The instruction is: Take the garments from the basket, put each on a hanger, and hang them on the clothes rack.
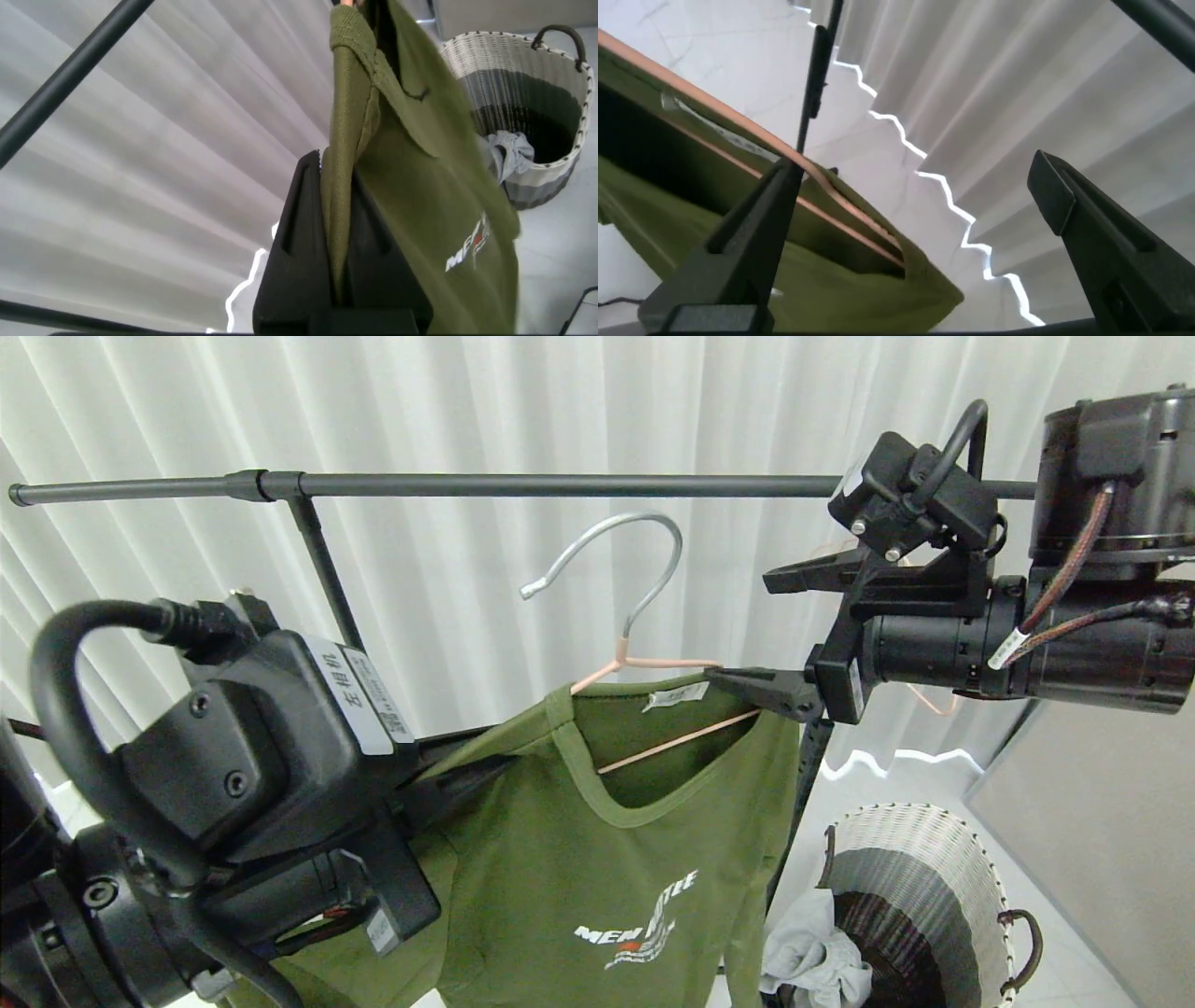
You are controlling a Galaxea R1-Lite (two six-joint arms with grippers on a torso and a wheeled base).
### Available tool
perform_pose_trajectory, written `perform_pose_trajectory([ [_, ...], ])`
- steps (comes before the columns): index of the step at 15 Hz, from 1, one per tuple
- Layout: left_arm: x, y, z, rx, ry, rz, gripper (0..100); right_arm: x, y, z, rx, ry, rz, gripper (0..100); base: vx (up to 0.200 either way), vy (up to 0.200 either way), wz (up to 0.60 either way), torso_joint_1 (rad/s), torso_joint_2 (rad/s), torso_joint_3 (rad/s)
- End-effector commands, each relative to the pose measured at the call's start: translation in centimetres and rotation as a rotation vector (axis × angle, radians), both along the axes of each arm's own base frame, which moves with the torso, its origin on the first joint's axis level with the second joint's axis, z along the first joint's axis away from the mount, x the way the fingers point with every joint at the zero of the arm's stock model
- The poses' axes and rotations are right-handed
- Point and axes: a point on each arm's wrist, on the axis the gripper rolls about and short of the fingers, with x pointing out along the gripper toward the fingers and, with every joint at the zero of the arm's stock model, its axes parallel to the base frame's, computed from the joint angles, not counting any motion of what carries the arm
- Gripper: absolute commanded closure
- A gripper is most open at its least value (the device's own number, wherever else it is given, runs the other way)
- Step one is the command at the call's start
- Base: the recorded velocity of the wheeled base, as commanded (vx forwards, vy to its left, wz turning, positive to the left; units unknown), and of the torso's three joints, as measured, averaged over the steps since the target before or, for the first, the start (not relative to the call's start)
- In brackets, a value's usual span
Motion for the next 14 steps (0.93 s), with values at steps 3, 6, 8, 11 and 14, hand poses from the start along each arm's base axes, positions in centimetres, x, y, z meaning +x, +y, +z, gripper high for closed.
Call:
perform_pose_trajectory([
  [3, 0.0, 0.0, 0.4, -0.010, -0.009, 0.000, 100, -1.1, 1.1, -0.7, -0.016, 0.016, 0.054, 0, 0.000, 0.000, 0.00, 0.000, 0.00, 0.000],
  [6, -0.2, -0.2, 0.4, -0.011, -0.009, -0.020, 100, -1.1, 1.8, -1.0, -0.022, 0.021, 0.067, 0, 0.000, 0.000, 0.00, 0.000, 0.00, 0.000],
  [8, -0.3, -0.4, 0.4, -0.011, -0.007, -0.037, 100, -1.5, 2.3, -1.2, -0.028, 0.027, 0.090, 0, 0.000, 0.000, 0.00, 0.000, 0.00, 0.000],
  [11, -0.6, -0.6, 0.4, -0.007, -0.009, -0.066, 100, -1.9, 3.2, -1.7, -0.041, 0.041, 0.128, 0, 0.000, 0.000, 0.00, 0.000, 0.00, 0.000],
  [14, -0.6, -0.6, 0.4, -0.007, -0.009, -0.068, 100, -2.4, 3.6, -2.1, -0.048, 0.056, 0.172, 0, 0.000, 0.000, 0.00, 0.000, 0.00, 0.000],
])
